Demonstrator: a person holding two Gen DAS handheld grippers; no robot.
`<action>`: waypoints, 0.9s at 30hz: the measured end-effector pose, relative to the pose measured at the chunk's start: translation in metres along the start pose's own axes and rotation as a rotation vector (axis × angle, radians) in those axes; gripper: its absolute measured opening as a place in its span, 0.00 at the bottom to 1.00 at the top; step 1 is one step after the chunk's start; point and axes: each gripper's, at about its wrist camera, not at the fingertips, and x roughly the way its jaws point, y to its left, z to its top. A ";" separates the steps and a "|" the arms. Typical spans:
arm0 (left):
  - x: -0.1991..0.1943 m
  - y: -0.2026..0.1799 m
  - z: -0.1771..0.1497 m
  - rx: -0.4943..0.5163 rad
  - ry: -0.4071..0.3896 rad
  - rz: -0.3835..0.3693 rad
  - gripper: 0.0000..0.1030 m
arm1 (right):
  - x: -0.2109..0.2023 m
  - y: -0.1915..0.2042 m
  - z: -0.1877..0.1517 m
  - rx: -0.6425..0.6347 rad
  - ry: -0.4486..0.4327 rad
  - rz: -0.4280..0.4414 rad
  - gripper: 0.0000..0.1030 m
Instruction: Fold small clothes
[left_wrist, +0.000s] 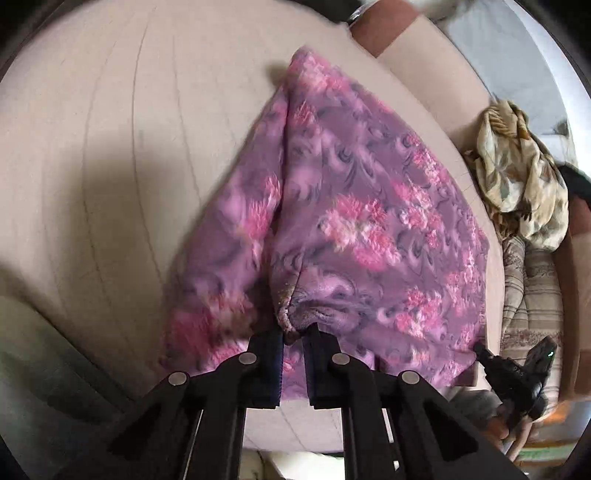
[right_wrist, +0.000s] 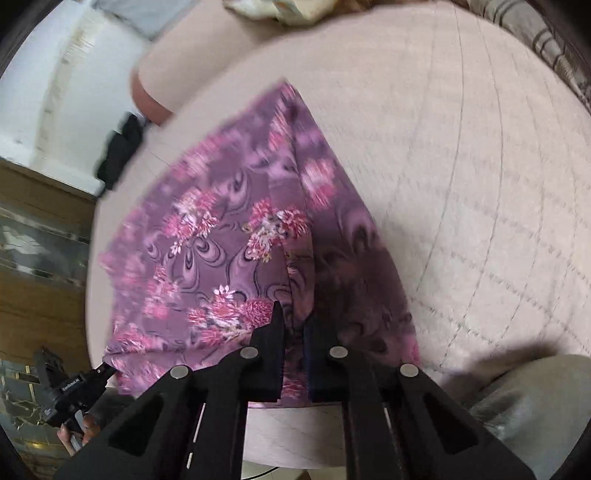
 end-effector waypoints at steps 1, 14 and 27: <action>-0.014 -0.002 -0.001 0.008 -0.053 -0.038 0.08 | -0.002 0.004 0.000 0.000 -0.010 -0.003 0.07; 0.001 -0.015 -0.001 0.174 -0.037 0.197 0.13 | 0.015 0.015 -0.003 -0.088 0.006 -0.155 0.09; -0.057 0.011 0.003 0.034 -0.229 0.076 0.70 | -0.044 0.039 -0.015 -0.141 -0.291 -0.065 0.60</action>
